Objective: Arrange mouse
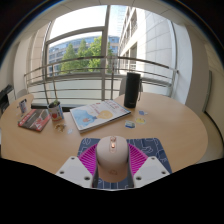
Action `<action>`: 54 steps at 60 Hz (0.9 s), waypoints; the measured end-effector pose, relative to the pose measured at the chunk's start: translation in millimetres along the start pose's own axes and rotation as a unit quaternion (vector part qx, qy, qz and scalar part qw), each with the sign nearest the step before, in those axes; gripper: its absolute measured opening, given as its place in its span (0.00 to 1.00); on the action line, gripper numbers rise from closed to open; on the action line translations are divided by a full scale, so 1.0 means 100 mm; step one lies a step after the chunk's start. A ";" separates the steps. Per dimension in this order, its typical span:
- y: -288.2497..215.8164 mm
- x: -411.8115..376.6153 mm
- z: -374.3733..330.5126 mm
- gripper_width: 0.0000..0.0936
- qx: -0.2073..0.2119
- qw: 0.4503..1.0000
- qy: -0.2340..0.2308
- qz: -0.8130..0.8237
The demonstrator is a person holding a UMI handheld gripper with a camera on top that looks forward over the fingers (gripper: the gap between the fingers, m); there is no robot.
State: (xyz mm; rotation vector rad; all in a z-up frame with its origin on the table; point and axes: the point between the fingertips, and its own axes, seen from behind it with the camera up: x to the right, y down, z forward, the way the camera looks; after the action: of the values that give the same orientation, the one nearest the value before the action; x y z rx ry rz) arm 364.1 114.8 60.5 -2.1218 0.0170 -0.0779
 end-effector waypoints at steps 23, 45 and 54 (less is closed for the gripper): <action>0.55 0.26 0.07 0.88 -0.056 0.998 0.000 0.027; 0.12 0.12 -1.29 0.91 -0.015 0.999 0.028 0.021; 0.10 0.03 -2.05 0.91 0.004 0.999 0.044 0.012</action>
State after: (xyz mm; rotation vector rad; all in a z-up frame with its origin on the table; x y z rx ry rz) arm 354.8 -64.6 158.9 -2.1084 0.0946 -0.1555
